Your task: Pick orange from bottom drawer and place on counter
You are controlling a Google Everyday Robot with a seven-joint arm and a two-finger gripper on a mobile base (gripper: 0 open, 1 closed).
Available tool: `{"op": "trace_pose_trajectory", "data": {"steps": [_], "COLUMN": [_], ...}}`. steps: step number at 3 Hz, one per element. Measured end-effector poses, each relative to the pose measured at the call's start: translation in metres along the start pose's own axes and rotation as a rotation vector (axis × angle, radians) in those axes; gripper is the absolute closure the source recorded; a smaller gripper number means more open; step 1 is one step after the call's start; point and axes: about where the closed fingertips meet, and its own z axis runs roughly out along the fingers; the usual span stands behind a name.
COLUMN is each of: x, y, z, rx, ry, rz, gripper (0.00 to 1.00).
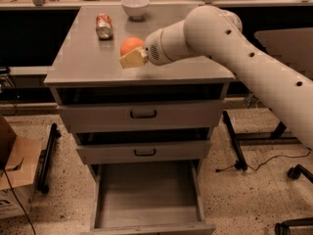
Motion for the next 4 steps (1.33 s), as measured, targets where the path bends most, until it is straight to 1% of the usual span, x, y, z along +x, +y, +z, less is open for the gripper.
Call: {"op": "trace_pose_trajectory", "data": {"steps": [1, 2, 3, 4], "x": [0.001, -0.005, -0.009, -0.015], "y": [-0.023, -0.050, -0.075, -0.078], "z": [0.020, 0.039, 0.056, 0.056], "rx": [-0.005, 0.008, 0.028, 0.031], "ry": [0.007, 0.019, 0.031, 0.022], "rz": [0.029, 0.026, 0.030, 0.031], "gripper": [1.00, 0.82, 0.59, 0.35]}}
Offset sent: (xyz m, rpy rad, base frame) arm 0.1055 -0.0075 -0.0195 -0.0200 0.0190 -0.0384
